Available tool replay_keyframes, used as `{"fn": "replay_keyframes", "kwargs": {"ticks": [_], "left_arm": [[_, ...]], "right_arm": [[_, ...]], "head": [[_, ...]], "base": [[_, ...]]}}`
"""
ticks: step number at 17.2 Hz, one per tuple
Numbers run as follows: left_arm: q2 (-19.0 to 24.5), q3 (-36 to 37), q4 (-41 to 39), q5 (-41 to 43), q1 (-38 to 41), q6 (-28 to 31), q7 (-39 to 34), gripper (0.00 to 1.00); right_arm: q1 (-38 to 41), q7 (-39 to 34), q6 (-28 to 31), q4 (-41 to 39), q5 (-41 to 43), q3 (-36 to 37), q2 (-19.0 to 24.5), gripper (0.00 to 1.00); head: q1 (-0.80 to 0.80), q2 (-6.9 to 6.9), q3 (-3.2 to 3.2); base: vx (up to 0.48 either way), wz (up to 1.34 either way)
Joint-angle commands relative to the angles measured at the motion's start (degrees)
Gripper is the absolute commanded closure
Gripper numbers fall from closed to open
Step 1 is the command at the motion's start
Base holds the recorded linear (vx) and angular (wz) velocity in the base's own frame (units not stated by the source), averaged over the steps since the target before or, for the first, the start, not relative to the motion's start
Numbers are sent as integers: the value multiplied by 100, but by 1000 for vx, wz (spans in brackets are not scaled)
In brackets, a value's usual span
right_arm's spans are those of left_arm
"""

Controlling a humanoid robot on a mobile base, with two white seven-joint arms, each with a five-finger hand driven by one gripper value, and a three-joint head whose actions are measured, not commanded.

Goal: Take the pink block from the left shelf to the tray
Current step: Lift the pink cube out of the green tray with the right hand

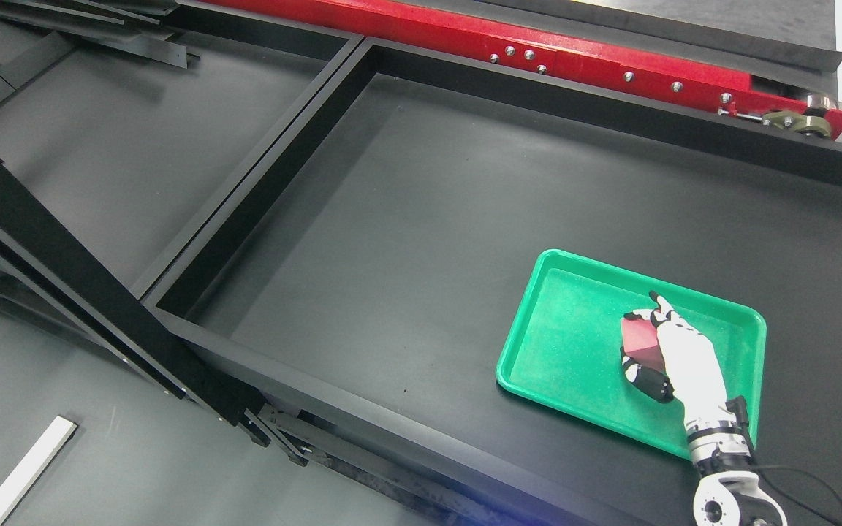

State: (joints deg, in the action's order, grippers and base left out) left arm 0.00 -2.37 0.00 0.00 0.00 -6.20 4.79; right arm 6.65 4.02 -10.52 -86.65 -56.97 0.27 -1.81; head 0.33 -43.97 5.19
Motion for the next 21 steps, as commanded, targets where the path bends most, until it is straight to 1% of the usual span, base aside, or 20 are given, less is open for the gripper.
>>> {"fn": "replay_keyframes", "kwargs": {"ticks": [1, 4, 6, 8, 11, 16, 21], "left_arm": [[100, 0, -100, 9, -132, -4, 5, 0], [100, 0, -100, 9, -132, -4, 5, 0], [100, 0, -100, 9, -132, -4, 5, 0], [100, 0, -100, 9, -132, -4, 5, 0], [100, 0, -100, 9, -132, -4, 5, 0], [100, 0, -100, 9, -141, -4, 5, 0], [100, 0, -100, 9, -132, -4, 5, 0]], "right_arm": [[-6, 959, -187, -422, 55, 193, 31, 97], [29, 1565, -231, -720, 64, 254, 32, 97], [82, 1865, -467, -931, 168, 394, 32, 98], [152, 1884, -784, -1081, 458, 526, 81, 98], [222, 1884, -934, -1134, 775, 623, 81, 98], [319, 1884, -978, -1134, 811, 615, 81, 98], [346, 1875, -970, -1099, 811, 475, 81, 97]], "head": [[0, 0, 0], [0, 0, 0], [0, 0, 0], [0, 0, 0], [0, 0, 0], [0, 0, 0], [0, 0, 0]], "base": [[0, 0], [0, 0], [0, 0], [0, 0], [0, 7], [-34, 104], [-124, 568]]}}
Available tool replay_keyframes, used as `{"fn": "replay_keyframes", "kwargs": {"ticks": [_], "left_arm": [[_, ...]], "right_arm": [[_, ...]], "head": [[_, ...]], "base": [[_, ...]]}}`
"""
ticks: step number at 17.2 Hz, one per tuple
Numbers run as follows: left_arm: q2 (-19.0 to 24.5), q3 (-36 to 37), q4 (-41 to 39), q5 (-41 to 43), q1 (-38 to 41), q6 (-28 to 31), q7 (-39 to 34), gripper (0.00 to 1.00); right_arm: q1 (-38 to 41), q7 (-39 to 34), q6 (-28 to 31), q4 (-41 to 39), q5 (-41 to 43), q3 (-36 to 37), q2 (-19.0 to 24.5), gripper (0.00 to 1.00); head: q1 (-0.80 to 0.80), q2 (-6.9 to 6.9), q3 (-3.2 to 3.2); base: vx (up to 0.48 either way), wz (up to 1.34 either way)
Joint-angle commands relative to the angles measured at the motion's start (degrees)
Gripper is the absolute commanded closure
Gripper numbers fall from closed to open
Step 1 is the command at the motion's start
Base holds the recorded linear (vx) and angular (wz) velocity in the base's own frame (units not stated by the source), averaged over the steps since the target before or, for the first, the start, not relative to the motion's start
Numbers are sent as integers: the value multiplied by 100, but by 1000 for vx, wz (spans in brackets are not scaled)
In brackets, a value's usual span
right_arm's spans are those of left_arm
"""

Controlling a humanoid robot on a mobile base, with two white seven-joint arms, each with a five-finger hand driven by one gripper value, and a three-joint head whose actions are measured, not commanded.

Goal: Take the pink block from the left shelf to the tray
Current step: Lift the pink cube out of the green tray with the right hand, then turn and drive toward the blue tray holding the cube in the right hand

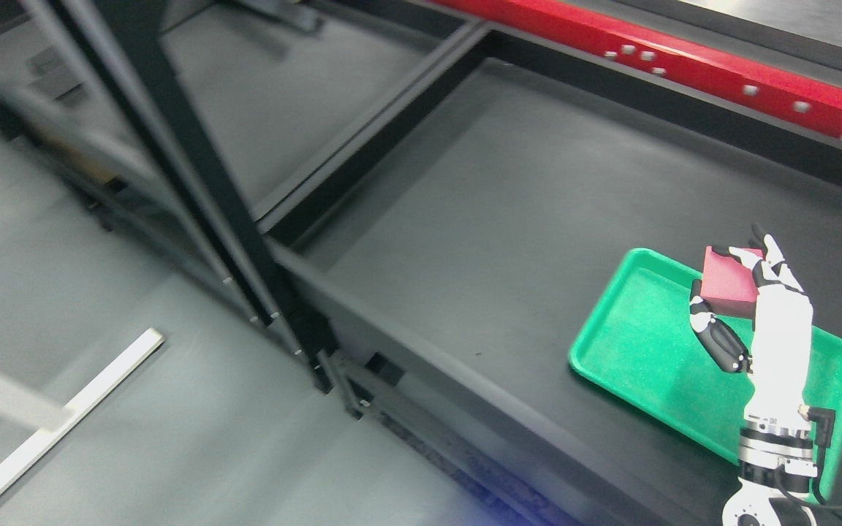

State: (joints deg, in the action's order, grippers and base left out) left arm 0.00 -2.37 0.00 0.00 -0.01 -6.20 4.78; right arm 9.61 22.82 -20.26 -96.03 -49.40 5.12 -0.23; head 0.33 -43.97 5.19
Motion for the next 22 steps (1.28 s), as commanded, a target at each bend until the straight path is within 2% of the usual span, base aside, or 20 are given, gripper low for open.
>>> {"fn": "replay_keyframes", "kwargs": {"ticks": [1, 5, 14, 22], "left_arm": [[100, 0, -100, 9, -131, -4, 5, 0], [100, 0, -100, 9, -131, -4, 5, 0], [100, 0, -100, 9, -131, -4, 5, 0], [100, 0, -100, 9, -140, -4, 5, 0]], "right_arm": [[50, -5, 4, -162, 54, -46, -77, 97], [59, -5, 4, -144, 62, -20, -77, 97], [595, 12, -4, -144, 229, -54, -77, 97], [639, 12, -4, -153, 229, -81, -77, 97]], "head": [[0, 0, 0], [0, 0, 0], [0, -1, 0], [0, -1, 0]], "base": [[-140, 848], [-144, 953], [-130, 1111], [-67, 598]]}}
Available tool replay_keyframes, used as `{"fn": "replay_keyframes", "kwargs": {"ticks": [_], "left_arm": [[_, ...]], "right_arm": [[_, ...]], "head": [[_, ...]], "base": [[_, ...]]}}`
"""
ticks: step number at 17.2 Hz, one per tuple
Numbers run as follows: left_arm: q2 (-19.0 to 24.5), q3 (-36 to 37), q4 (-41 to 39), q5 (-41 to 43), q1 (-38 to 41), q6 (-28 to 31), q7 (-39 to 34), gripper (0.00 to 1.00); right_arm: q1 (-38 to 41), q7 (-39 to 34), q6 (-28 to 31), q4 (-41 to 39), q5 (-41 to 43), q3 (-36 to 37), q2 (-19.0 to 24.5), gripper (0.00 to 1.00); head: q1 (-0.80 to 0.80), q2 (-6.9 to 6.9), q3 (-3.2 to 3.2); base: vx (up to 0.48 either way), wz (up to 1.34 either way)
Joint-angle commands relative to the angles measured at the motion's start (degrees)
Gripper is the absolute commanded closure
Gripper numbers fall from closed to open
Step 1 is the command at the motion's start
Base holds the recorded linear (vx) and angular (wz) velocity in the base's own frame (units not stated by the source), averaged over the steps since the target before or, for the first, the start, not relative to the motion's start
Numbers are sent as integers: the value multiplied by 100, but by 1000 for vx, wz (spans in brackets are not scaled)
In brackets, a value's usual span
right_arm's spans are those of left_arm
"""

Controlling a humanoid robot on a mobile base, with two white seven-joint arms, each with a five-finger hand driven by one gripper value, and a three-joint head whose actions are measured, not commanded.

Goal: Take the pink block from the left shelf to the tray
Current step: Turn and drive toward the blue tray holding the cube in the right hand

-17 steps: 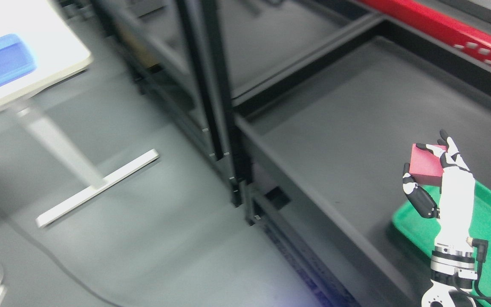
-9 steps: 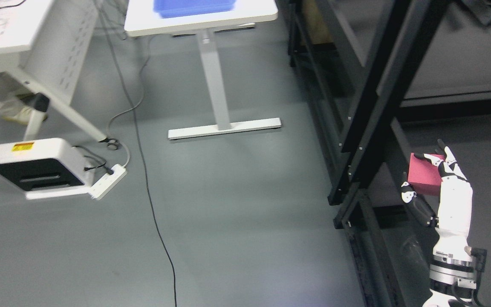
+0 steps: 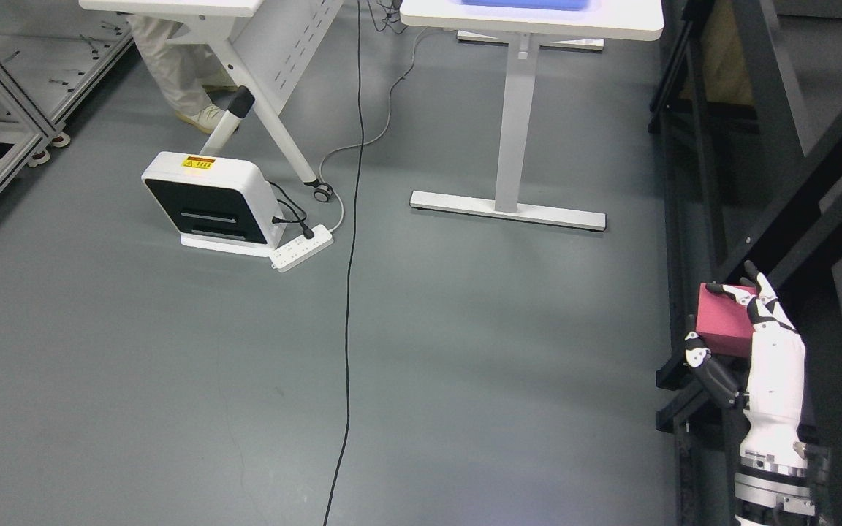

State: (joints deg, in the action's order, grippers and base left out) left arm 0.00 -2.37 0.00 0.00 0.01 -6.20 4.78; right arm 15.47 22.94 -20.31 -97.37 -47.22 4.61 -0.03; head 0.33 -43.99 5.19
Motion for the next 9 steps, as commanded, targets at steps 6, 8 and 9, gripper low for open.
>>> {"fn": "replay_keyframes", "kwargs": {"ticks": [6, 8, 9], "left_arm": [[100, 0, -100, 9, -133, -4, 5, 0], [100, 0, -100, 9, -133, -4, 5, 0], [100, 0, -100, 9, -133, -4, 5, 0]], "right_arm": [[70, -9, 0, -10, 11, -74, -97, 97], [88, -9, 0, -19, 11, -74, -97, 97], [97, 0, 0, -10, 11, -74, -97, 97]], "head": [[0, 0, 0], [0, 0, 0], [0, 0, 0]], "base": [[22, 124], [95, 80], [104, 246]]}}
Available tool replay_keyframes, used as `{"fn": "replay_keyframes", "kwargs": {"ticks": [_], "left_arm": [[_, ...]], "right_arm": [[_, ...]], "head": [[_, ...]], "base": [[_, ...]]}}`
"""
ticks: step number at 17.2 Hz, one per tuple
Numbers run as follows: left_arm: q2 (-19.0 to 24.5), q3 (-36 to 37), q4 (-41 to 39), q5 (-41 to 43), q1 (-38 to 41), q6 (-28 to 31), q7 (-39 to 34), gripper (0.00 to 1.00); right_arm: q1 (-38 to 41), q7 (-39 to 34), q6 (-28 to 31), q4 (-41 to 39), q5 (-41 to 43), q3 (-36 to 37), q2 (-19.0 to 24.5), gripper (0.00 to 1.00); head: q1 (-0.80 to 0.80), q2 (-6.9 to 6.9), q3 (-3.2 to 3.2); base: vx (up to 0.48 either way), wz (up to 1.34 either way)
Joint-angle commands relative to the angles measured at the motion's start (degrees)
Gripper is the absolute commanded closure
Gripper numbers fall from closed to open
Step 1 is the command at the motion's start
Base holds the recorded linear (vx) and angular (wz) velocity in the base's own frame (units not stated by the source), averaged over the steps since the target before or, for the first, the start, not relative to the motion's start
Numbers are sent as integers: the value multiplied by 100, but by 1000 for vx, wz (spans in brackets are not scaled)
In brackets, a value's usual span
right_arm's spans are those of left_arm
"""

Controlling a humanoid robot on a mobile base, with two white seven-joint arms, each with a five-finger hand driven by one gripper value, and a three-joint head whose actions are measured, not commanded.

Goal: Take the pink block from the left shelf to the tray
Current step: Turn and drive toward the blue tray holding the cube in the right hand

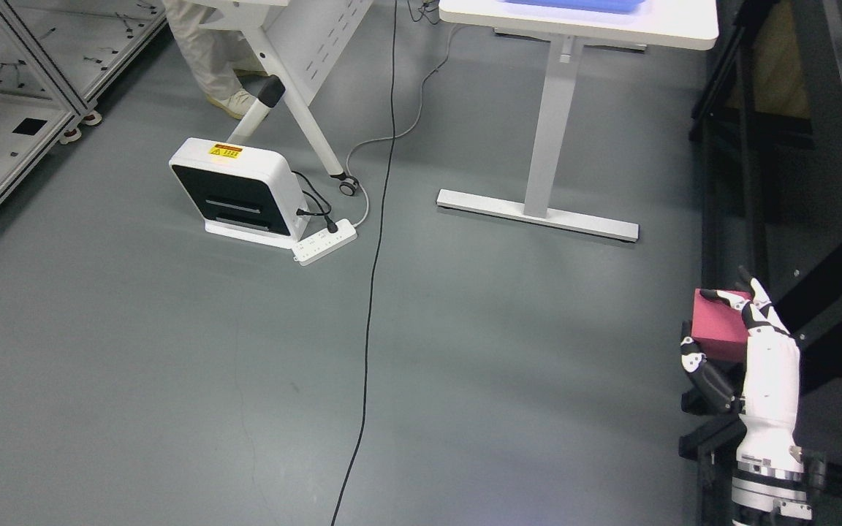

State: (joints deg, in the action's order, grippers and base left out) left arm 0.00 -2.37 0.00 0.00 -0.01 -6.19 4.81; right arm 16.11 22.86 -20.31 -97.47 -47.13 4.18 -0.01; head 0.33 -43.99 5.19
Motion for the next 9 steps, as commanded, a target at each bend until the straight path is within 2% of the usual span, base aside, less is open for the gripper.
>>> {"fn": "replay_keyframes", "kwargs": {"ticks": [1, 6, 9], "left_arm": [[100, 0, -100, 9, -131, -5, 2, 0], [100, 0, -100, 9, -131, -5, 2, 0], [100, 0, -100, 9, -131, -5, 2, 0]], "right_arm": [[42, 8, 0, -1, 2, -31, -99, 97], [42, -1, 0, -1, -7, -40, -99, 97], [7, -1, 0, -1, 2, -40, -99, 97]], "head": [[0, 0, 0], [0, 0, 0], [0, 0, 0]], "base": [[104, 246], [218, 342], [313, 108]]}}
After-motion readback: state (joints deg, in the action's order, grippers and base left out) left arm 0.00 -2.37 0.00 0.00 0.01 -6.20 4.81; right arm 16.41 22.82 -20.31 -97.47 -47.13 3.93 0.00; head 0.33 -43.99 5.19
